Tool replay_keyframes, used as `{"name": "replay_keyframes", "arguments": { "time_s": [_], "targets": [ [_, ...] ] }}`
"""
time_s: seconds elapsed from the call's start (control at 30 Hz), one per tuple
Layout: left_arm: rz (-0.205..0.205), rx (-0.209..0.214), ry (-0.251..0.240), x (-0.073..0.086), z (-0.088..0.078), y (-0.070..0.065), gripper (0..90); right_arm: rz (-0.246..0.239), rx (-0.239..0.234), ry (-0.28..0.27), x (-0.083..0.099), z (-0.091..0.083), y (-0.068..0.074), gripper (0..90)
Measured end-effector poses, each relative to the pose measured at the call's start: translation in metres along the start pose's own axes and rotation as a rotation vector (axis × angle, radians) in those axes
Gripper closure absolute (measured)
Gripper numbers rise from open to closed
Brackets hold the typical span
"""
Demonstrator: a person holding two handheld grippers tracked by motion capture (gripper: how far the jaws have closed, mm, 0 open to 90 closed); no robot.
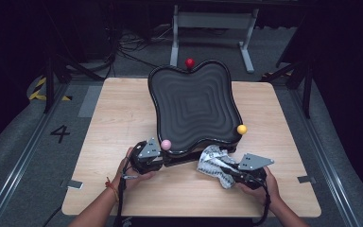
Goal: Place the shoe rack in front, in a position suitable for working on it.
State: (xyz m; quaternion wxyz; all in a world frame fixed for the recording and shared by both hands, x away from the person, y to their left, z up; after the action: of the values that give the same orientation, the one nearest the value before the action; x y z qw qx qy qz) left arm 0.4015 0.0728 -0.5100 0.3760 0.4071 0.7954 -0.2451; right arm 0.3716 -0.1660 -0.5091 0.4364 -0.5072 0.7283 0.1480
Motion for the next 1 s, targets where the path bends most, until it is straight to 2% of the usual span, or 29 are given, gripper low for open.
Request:
{"name": "replay_keyframes", "arguments": {
  "time_s": [0.17, 0.3, 0.37, 0.6, 0.67, 0.77, 0.9, 1.0],
  "targets": [
    [0.012, 0.014, 0.007, 0.000, 0.001, -0.005, 73.5, -0.023, -0.023, -0.002, -0.012, 0.014, 0.008, 81.4],
    [0.000, 0.031, -0.003, -0.001, 0.003, -0.010, 73.8, -0.043, -0.033, 0.000, -0.023, 0.032, 0.015, 81.4],
    [0.009, 0.040, 0.001, -0.001, 0.004, -0.014, 73.9, -0.049, -0.038, 0.000, -0.027, 0.045, 0.018, 81.3],
    [0.007, 0.061, -0.002, -0.003, 0.009, -0.026, 74.1, -0.046, -0.046, 0.009, -0.028, 0.056, 0.022, 79.8],
    [0.009, 0.060, 0.001, -0.003, 0.010, -0.026, 74.2, -0.041, -0.041, 0.020, -0.024, 0.057, 0.021, 75.7],
    [0.008, 0.062, 0.000, -0.003, 0.010, -0.026, 74.2, -0.014, -0.039, 0.017, -0.021, 0.058, 0.019, 62.1],
    [0.008, 0.062, 0.000, -0.003, 0.010, -0.027, 74.2, -0.025, -0.025, -0.012, -0.026, 0.056, 0.019, 52.5],
    [0.008, 0.064, 0.000, -0.004, 0.010, -0.027, 74.2, -0.032, -0.011, -0.014, -0.030, 0.060, 0.021, 44.7]
  ]
}}
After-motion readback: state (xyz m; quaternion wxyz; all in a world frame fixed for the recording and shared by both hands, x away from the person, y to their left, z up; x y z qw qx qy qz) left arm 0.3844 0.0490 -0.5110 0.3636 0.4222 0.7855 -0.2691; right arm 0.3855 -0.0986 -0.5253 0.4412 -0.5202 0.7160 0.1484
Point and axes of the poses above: each handheld gripper's, and its own axes: z roughly forward along the jaws, x roughly out of its underside, y roughly to its left, the point moved 9 cm from there along z, roughly forward along the jaws, and after that the axes turned 9 degrees about -z, right-handed, at the moved point
